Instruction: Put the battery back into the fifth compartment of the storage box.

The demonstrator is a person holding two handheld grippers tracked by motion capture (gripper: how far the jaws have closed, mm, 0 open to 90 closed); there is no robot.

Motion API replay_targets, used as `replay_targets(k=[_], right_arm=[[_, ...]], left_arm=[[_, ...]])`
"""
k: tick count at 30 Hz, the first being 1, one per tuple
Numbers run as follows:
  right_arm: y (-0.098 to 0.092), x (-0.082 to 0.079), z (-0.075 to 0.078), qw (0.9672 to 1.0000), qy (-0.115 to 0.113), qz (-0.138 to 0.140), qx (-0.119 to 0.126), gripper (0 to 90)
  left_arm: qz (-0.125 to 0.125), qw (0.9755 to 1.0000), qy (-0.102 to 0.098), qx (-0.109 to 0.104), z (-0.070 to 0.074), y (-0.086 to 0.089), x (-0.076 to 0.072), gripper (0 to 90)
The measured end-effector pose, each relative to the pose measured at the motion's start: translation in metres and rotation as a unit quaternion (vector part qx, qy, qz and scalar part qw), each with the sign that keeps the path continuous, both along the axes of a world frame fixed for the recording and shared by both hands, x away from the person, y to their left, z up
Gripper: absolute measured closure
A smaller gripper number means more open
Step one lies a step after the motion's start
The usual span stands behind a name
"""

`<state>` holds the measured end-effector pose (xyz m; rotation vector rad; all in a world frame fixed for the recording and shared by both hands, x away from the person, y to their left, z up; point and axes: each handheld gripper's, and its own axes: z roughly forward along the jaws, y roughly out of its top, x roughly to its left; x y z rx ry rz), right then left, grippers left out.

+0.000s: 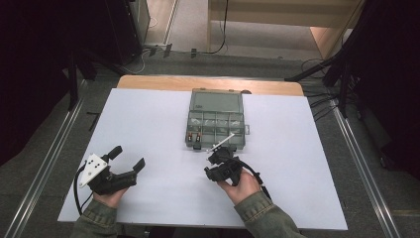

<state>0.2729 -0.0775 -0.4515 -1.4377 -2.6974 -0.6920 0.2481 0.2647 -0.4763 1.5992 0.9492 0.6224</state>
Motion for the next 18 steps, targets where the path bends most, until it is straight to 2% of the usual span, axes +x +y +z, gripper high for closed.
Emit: replay_targets(k=[4,7,18], right_arm=[[0.003,0.007,0.008,1.0000,-0.006,-0.001,0.006,77.7],[0.006,0.014,0.011,0.9999,0.000,-0.003,0.016,77.7],[0.015,0.031,0.014,0.9998,0.001,-0.010,0.020,77.6]], left_arm=[[0.001,1.0000,0.000,0.000,0.000,0.000,0.000,7.6],[0.001,1.0000,0.000,-0.001,0.000,0.000,0.000,7.5],[0.001,1.0000,0.000,-0.002,0.000,0.001,0.000,7.6]])
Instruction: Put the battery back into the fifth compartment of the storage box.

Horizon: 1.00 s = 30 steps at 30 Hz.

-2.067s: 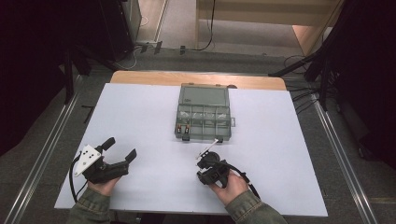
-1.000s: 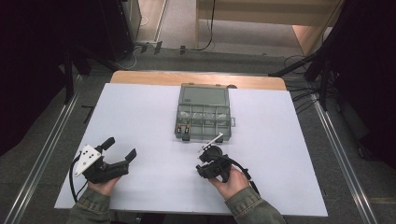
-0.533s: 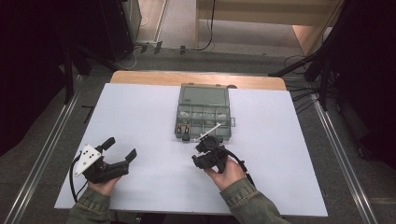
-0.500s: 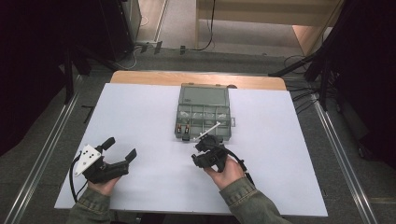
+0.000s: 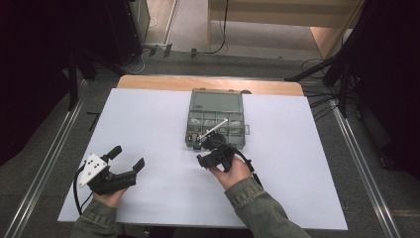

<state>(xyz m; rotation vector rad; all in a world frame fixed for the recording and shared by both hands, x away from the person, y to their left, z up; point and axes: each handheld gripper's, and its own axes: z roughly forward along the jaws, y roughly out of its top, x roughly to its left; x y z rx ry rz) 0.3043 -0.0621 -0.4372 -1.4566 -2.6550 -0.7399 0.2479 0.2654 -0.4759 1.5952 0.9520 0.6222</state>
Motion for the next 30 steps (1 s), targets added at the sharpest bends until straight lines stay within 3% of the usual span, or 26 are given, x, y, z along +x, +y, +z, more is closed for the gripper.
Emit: replay_targets(k=[11,20,25,30], right_arm=[[0.005,0.016,0.001,0.9998,0.004,-0.011,0.018,77.6],[0.003,0.033,0.008,0.9983,0.007,-0.039,0.043,77.6],[0.004,0.043,0.010,0.9968,0.002,-0.056,0.058,77.6],[0.003,0.053,0.009,0.9929,0.013,-0.078,0.089,77.6]], left_arm=[[0.000,1.0000,0.000,0.000,0.000,0.000,0.000,7.6],[-0.002,1.0000,0.001,0.002,-0.001,-0.001,0.000,7.6],[-0.001,1.0000,0.001,0.001,0.000,0.000,0.000,7.6],[0.001,1.0000,0.001,0.000,0.000,0.000,0.000,7.6]])
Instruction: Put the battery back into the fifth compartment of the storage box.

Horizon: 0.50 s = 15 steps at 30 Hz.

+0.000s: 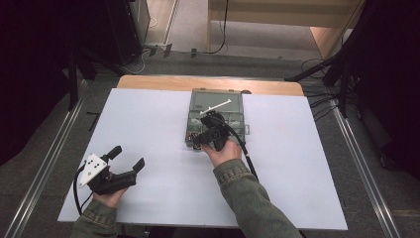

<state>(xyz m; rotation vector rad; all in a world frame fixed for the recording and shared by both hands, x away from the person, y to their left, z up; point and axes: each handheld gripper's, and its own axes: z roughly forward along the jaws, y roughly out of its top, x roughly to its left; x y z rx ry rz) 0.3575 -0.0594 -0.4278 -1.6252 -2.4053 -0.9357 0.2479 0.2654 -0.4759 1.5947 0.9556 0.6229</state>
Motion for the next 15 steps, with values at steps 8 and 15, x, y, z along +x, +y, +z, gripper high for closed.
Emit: replay_targets(k=[8,15], right_arm=[[-0.004,0.012,-0.005,0.9982,-0.008,-0.051,0.031,77.6],[-0.001,0.020,-0.012,0.9953,-0.015,-0.085,0.046,77.5]], left_arm=[[0.002,1.0000,0.000,0.001,0.000,-0.001,0.001,7.6],[0.002,1.0000,0.000,0.000,0.000,0.000,0.002,7.6]])
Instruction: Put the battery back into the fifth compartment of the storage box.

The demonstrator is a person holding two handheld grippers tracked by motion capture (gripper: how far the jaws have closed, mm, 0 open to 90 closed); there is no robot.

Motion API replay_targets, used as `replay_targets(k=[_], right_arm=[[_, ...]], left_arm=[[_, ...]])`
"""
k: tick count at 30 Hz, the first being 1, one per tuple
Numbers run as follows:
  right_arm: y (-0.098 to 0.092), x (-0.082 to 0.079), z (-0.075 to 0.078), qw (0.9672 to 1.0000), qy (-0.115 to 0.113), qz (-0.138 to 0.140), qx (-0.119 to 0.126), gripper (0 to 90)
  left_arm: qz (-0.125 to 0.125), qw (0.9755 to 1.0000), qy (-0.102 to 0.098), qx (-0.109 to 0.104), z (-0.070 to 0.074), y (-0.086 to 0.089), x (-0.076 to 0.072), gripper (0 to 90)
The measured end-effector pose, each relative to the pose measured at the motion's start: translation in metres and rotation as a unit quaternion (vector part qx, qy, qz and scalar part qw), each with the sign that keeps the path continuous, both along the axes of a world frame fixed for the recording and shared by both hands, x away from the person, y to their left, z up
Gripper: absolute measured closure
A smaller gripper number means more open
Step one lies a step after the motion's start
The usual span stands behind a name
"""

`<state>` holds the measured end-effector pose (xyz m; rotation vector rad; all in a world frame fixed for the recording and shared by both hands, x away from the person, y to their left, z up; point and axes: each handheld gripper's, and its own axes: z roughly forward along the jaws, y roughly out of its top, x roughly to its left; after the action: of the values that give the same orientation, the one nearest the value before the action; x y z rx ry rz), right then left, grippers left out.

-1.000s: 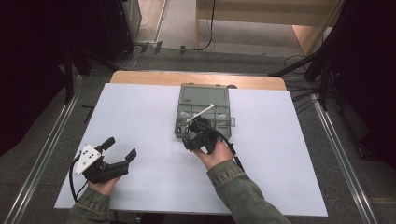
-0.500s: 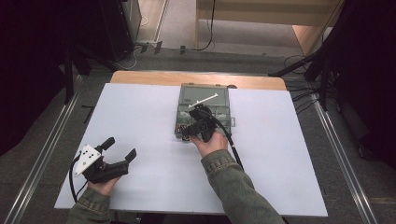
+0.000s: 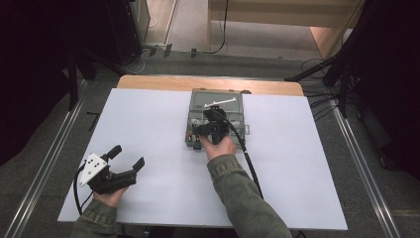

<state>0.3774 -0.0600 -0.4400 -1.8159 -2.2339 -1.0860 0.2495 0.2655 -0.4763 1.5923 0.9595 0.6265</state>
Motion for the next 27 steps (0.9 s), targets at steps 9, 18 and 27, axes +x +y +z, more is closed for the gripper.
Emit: replay_targets(k=[9,18,27], right_arm=[[0.0037,0.0024,-0.0031,0.9996,-0.002,-0.026,0.014,77.4],[0.0023,0.0052,-0.0056,0.9992,-0.003,-0.030,0.027,54.3],[-0.0018,-0.0001,0.0007,0.9988,-0.050,-0.004,0.003,11.1]], left_arm=[[0.001,1.0000,0.001,0.000,0.0004,0.0004,-0.0005,7.6],[-0.001,1.0000,0.000,0.002,0.0000,0.0002,-0.0004,7.6],[-0.004,1.0000,0.000,0.000,0.0003,0.0003,-0.0008,7.6]])
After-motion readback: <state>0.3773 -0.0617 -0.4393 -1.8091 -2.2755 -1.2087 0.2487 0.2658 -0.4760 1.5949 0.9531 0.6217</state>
